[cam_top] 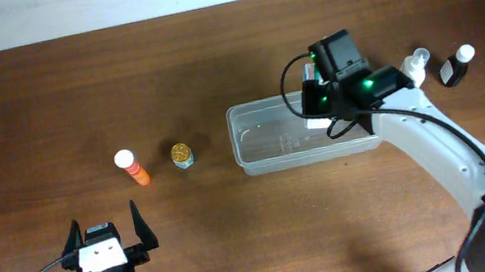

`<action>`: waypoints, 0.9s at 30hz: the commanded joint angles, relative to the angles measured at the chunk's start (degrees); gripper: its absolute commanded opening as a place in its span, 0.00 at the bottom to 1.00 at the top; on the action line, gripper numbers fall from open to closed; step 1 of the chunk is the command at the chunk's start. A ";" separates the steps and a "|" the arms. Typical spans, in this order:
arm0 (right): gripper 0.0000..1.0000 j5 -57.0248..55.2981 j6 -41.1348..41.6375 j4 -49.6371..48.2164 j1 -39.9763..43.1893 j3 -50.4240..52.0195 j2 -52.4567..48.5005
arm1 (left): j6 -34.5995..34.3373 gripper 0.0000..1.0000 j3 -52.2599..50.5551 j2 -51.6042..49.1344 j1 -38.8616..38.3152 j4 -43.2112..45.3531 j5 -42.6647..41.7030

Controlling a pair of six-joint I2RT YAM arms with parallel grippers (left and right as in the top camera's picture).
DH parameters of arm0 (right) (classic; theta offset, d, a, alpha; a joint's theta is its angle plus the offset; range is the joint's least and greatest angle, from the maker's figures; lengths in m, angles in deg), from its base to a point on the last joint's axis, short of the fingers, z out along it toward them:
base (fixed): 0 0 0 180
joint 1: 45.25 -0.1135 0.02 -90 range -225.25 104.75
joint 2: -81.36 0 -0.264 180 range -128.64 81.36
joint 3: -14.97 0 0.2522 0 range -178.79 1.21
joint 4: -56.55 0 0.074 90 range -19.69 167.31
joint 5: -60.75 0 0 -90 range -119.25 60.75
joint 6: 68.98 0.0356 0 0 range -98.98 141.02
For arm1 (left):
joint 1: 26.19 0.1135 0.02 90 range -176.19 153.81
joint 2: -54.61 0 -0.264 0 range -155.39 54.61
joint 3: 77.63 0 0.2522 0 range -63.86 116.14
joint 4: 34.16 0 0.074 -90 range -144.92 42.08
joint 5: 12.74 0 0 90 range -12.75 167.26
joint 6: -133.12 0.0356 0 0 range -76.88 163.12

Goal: Pack container
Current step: 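Lift the Panadol box and carry it over the clear container, then lower the box into the container and open the right gripper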

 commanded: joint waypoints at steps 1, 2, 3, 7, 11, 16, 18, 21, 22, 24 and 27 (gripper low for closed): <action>0.44 -2.32 -2.99 -0.24 -0.98 0.02 -1.73 | 0.87 0.99 -0.42 0.48 0.39 0.15 -0.98; 0.44 -2.32 -3.04 -0.24 -0.98 0.02 -1.97 | 0.87 0.99 -0.42 0.48 0.39 0.15 -0.96; 0.46 -2.23 -3.30 -0.24 -0.98 0.02 -2.16 | 0.90 0.99 -0.42 0.48 0.39 0.15 -0.96; 0.46 -1.88 -7.82 0.20 -0.98 0.02 -2.51 | 0.87 0.99 -0.42 0.48 0.39 0.15 -0.98; 0.46 -0.98 -13.57 1.33 -1.01 0.02 -2.54 | 0.87 0.99 -0.42 0.48 0.39 0.15 -0.96; 0.46 -0.39 -14.75 1.84 -0.98 0.02 -2.56 | 0.87 0.99 -0.42 0.48 0.39 0.15 -0.96; 0.46 -0.39 -14.73 1.42 -0.98 0.02 -2.56 | 0.87 0.99 -0.42 0.48 0.39 0.15 -0.96; 0.46 -0.61 -12.44 1.05 -0.92 -0.33 -2.38 | 0.87 0.99 -0.42 0.48 0.39 0.15 -0.96; 0.46 -0.63 -11.65 1.07 -0.85 -0.72 -2.25 | 0.87 0.99 -0.42 0.48 0.39 0.15 -0.96; 0.51 -0.63 -11.67 1.57 -0.37 -2.34 -1.42 | 0.87 0.99 -0.42 0.48 0.39 0.15 -0.98; 0.71 -1.03 -11.72 3.45 1.62 -5.38 0.17 | 0.87 0.99 -0.42 0.48 0.39 0.15 -0.96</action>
